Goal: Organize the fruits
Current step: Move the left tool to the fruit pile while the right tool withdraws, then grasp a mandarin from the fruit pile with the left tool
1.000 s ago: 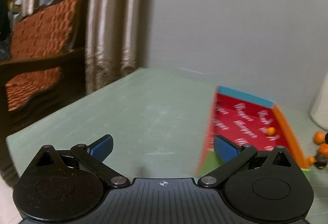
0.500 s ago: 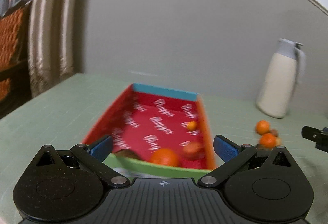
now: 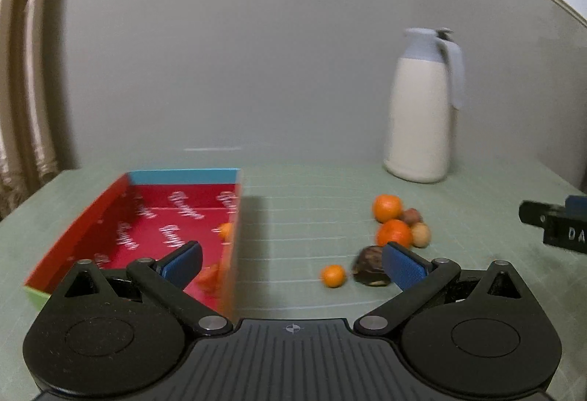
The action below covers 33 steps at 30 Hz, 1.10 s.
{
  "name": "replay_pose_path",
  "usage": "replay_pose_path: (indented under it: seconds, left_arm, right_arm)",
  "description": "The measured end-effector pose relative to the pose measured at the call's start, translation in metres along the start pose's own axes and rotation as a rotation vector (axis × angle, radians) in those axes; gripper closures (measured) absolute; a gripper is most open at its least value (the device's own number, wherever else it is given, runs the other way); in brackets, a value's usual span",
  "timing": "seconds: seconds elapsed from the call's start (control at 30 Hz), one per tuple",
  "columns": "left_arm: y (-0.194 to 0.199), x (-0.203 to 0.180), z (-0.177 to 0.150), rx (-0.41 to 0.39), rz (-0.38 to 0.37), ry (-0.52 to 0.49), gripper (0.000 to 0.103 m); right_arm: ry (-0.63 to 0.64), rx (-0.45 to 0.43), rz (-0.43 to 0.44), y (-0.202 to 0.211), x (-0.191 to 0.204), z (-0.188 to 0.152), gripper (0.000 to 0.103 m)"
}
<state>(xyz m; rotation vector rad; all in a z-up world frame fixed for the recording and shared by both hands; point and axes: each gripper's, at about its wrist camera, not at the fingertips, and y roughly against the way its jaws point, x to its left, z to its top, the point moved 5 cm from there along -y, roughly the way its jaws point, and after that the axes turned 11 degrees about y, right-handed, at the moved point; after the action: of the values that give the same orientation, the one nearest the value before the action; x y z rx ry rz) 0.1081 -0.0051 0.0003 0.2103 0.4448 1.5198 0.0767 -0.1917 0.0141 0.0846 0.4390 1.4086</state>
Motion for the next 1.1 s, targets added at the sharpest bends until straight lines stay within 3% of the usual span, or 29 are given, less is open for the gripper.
replay_pose_path:
  seconds: [0.67,0.77,1.03,1.1]
  left_arm:
    - [-0.065,-0.082,-0.007,0.036,-0.076,-0.071,0.001]
    - [-0.08,-0.089,-0.009,0.076,-0.081,-0.079,0.016]
    - [-0.111,-0.099,-0.015,0.149,-0.077,-0.086,0.037]
    - [-0.117,-0.099,-0.015,0.164,-0.083,-0.086,0.046]
  right_arm:
    - [-0.133,0.071,-0.148,-0.033,-0.064,-0.021,0.031]
    - [-0.147,0.082,-0.156,-0.039,-0.07,-0.023,0.031]
    - [-0.142,0.088,-0.16,-0.048,-0.074,-0.026,0.031]
    - [-0.141,0.089,-0.166,-0.05,-0.077,-0.026,0.031]
